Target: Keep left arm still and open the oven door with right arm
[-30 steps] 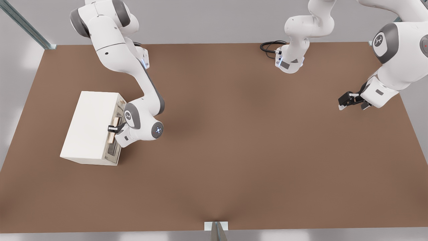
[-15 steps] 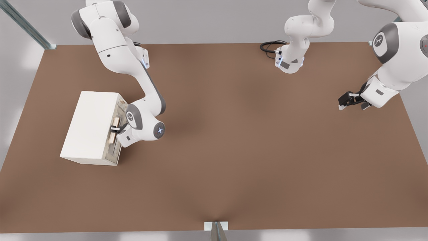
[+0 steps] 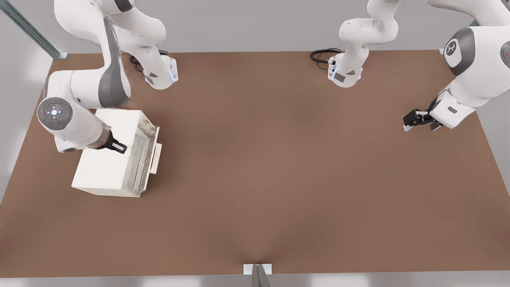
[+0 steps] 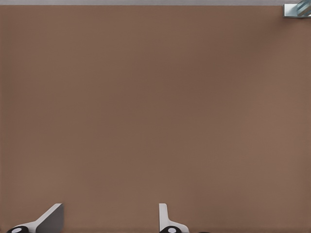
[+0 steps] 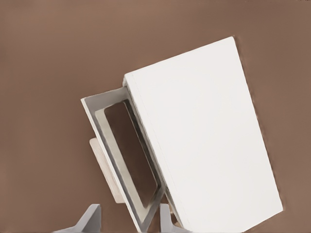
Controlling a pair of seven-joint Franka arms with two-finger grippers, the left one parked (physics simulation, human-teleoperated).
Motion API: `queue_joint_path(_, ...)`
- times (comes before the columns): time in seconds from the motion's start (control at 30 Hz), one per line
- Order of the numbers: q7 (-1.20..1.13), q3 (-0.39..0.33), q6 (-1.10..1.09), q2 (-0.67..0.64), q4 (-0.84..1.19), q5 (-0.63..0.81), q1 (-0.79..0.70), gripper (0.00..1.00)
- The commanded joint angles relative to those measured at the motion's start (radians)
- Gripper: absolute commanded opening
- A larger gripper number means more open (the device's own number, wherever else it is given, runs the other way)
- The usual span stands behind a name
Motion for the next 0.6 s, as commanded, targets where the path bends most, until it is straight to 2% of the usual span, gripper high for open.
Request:
queue_joint_path(0.0,-0.526,-0.019,0.035,-0.017,0.04,0.145,-0.038,1.0)
queue_joint_path(0.07,-0.522,-0.018,0.035,-0.023,0.075,0.036,-0.009,1.0)
queue_joint_path(0.1,-0.527,-0.018,0.025,0.023,0.123,0.024,-0.016,1.0)
queue_joint_path(0.57,-0.527,-0.019,0.028,0.023,0.128,0.036,-0.055,1.0)
